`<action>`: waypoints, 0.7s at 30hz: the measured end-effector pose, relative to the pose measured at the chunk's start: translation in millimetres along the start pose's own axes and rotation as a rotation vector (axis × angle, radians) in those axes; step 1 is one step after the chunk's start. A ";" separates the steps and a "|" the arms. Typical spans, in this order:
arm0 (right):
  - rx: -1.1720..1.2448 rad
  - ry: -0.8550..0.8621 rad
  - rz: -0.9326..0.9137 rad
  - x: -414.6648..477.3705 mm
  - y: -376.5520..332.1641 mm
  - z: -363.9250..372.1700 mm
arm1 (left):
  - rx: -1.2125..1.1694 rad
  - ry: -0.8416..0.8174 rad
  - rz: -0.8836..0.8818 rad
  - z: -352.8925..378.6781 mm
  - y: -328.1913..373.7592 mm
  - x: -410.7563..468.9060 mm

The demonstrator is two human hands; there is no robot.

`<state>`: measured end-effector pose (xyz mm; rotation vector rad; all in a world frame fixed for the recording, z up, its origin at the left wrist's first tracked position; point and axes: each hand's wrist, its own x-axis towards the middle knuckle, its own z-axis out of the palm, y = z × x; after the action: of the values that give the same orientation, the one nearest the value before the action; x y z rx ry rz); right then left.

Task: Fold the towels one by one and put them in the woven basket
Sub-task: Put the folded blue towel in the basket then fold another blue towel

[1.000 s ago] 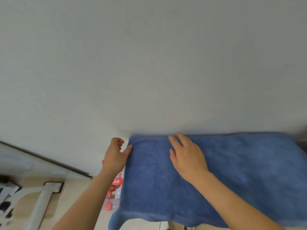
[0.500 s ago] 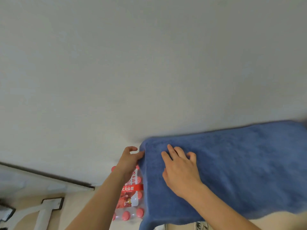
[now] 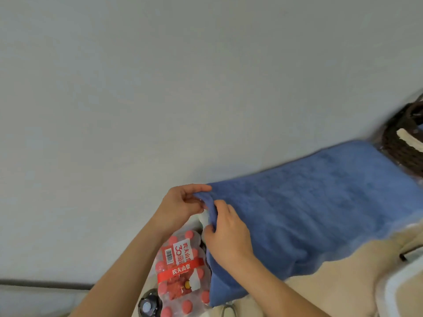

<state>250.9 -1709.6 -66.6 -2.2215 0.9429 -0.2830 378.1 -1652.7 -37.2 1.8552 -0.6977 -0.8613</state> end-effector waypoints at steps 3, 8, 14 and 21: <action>-0.021 0.056 0.064 -1.2 8.5 -11.6 | 0.173 0.038 0.093 1.5 14.2 5.1; -0.007 0.151 0.125 -3.4 8.4 -24.2 | 0.610 0.043 0.343 15.0 34.5 11.3; -0.197 0.188 0.144 -2.7 21.3 -50.4 | 0.885 0.072 0.545 28.4 57.5 25.1; -0.486 0.410 0.249 -29.7 76.3 -65.3 | 0.912 0.117 0.688 67.3 93.0 37.2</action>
<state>159.3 -1760.2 -68.3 -2.4888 1.6411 -0.4407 336.9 -1752.3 17.1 2.1417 -1.7099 0.0637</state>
